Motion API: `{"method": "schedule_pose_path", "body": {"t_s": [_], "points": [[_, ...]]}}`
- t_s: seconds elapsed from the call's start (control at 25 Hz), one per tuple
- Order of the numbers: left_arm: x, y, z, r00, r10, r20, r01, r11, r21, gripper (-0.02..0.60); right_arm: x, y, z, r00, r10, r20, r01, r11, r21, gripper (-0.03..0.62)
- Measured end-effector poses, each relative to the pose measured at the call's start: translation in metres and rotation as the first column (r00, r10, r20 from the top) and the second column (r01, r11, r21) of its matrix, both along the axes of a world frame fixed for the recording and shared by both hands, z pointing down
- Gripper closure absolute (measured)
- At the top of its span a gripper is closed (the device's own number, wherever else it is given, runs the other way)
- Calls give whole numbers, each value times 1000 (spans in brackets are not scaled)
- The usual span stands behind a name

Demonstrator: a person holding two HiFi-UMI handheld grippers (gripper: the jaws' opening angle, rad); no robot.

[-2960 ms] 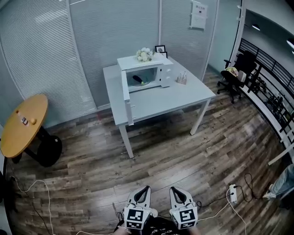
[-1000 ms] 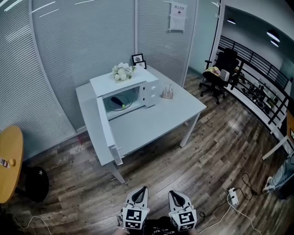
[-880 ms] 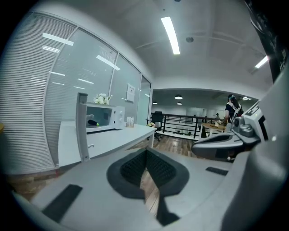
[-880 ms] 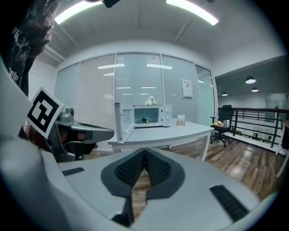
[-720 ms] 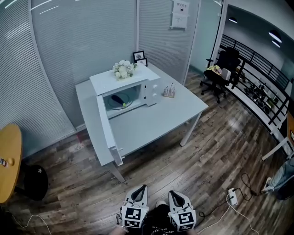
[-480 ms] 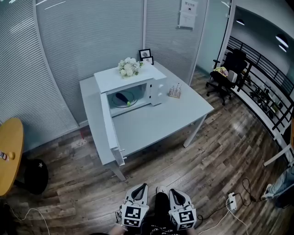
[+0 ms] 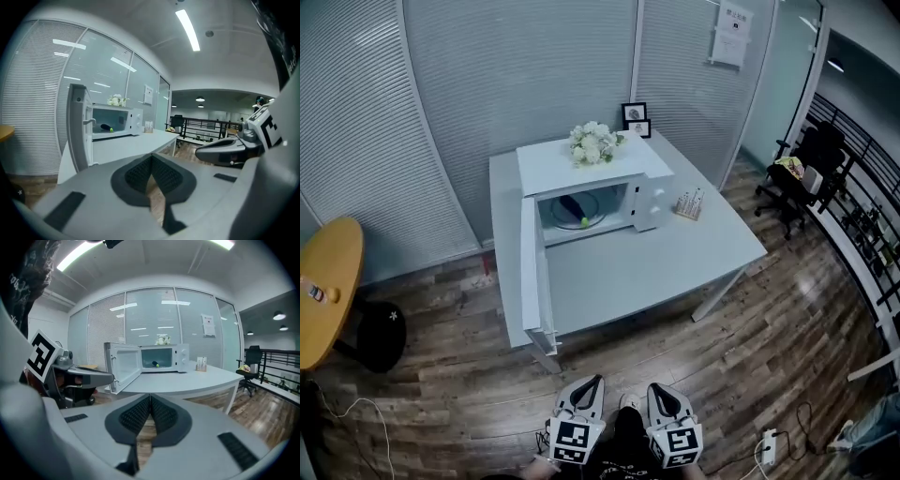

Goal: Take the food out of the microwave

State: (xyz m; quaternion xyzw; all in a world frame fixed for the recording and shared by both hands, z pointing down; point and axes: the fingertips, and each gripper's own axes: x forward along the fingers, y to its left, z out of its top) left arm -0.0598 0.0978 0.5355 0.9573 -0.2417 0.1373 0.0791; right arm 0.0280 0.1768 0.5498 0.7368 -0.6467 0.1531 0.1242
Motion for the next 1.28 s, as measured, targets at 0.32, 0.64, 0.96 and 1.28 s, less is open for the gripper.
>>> {"method": "schedule_pose_path", "body": {"t_s": [0.32, 0.64, 0.96, 1.28], "points": [[44, -41, -1, 996, -88, 14, 88, 996, 2, 574, 50, -51, -3, 996, -91, -2, 91, 996, 14, 589], [77, -68, 3, 979, -203, 16, 204, 978, -47, 574, 87, -86, 0, 979, -204, 12, 204, 979, 3, 589], [102, -87, 7, 945, -326, 20, 326, 944, -58, 574, 120, -116, 1, 948, -317, 6, 317, 949, -3, 589], [116, -102, 5, 935, -352, 28, 353, 935, -19, 574, 134, -133, 5, 937, -347, 26, 347, 938, -6, 589]]}}
